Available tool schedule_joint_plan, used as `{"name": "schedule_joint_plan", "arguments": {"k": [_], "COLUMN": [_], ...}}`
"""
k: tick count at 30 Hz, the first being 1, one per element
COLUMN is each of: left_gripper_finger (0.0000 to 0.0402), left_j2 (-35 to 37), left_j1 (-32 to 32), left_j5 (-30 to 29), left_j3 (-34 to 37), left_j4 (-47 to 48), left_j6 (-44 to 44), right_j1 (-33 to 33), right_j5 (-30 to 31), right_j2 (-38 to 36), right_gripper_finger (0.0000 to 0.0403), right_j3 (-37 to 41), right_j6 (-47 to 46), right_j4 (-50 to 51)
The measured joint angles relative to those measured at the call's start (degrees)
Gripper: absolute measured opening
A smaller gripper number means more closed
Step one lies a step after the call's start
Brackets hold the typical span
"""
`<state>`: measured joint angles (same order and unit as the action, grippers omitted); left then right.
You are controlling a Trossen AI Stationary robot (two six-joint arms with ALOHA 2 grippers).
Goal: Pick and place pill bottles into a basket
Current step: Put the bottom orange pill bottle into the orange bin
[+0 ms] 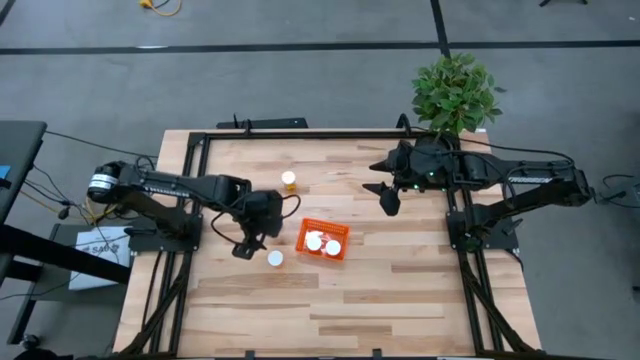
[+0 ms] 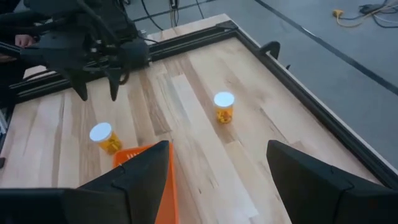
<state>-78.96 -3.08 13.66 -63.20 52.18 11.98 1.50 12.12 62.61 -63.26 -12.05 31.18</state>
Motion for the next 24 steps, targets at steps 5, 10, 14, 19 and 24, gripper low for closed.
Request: {"name": "schedule_joint_plan", "arguments": {"k": [5, 10, 14, 19, 24], "left_gripper_finger": [0.0236, 0.0236, 0.0236, 0.0236, 0.0256], "left_j2": [0.00, 0.00, 0.00, -0.65, -3.84], "left_j1": [-1.25, -2.94, -4.83, -7.79, -9.36], "left_j5": [-1.60, -5.40, -5.49, -6.78, -6.51], "left_j3": [0.02, 0.04, 0.04, 0.04, 0.09], "left_j4": [-0.30, -1.03, -2.21, -2.41, -2.80], "left_j6": [3.65, 3.06, 0.27, -3.36, -4.55], "right_j1": [0.02, -0.20, -1.14, -2.76, -3.75], "right_j5": [-0.05, -0.23, -0.24, -0.24, -0.23], "right_j2": [0.02, 0.04, 0.04, 0.04, 0.04], "right_gripper_finger": [0.0265, 0.0265, 0.0266, 0.0266, 0.0266], "right_j3": [-0.04, -0.04, -0.04, -0.04, -0.07], "right_j6": [0.11, -0.32, -1.44, -1.57, -2.96], "right_j4": [1.03, 4.79, 5.92, 6.10, 6.62]}}
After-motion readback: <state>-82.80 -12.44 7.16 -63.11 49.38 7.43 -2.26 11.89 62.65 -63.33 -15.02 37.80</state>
